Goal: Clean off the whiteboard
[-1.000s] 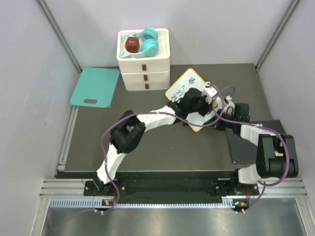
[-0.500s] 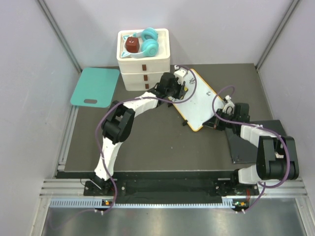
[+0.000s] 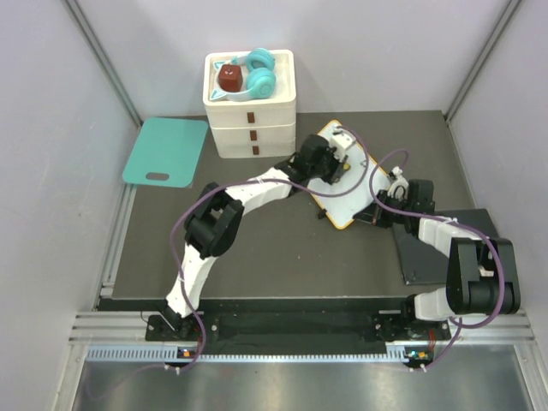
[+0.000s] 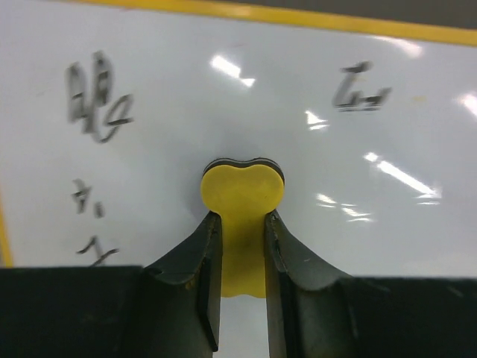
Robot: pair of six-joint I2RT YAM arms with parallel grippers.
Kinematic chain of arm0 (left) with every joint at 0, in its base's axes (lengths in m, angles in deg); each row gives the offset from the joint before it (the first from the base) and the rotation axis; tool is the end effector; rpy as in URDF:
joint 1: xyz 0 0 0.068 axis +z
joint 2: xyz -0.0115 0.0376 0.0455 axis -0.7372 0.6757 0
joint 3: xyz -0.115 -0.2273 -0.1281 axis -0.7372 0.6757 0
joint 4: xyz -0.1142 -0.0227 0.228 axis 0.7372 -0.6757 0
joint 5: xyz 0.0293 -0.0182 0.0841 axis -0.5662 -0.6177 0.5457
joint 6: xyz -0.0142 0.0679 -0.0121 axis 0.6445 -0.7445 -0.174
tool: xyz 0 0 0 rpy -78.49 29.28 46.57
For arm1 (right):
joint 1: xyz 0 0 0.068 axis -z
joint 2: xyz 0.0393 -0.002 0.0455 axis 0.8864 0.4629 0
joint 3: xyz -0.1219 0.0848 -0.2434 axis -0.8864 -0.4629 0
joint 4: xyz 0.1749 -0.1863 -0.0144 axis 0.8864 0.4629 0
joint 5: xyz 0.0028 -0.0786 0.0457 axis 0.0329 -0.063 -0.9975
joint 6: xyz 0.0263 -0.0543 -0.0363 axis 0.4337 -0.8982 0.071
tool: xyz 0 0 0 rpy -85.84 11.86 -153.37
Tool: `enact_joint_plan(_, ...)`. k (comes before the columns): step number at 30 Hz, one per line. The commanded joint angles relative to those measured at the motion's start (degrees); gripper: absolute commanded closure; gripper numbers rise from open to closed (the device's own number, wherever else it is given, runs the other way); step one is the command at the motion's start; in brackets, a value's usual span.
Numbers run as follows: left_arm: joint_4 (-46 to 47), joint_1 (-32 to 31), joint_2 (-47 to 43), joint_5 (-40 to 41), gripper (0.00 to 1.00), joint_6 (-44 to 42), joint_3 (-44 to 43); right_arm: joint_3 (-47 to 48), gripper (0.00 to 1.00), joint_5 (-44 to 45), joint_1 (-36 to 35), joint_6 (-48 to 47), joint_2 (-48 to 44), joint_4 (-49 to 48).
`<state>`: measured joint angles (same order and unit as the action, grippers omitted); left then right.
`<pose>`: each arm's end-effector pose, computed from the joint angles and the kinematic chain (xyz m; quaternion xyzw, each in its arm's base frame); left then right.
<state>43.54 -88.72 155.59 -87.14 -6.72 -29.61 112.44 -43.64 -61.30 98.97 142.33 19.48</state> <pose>0.4062 -0.3681 0.2172 0.3557 0.7656 -0.2384 0.4801 0.2646 0.0332 0.1684 0.0304 0.8740 0.3859 0.2938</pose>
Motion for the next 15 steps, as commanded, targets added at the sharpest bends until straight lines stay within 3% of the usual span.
enact_joint_plan(1, -4.5, -10.3, 3.8, -8.3, 1.00, 0.7, 3.6, -1.6, 1.00, -5.0, -2.7, -5.3, -0.7, 7.1)
enact_joint_plan(9, -5.0, -8.3, 7.3, -3.2, 1.00, 2.7, 1.7, -1.8, 1.00, -5.0, -2.7, -5.4, -1.1, 7.1)
enact_joint_plan(15, -6.3, 0.4, 7.1, -1.1, 1.00, 8.5, 1.1, -1.8, 1.00, -4.8, -2.7, -5.4, -1.4, 7.2)
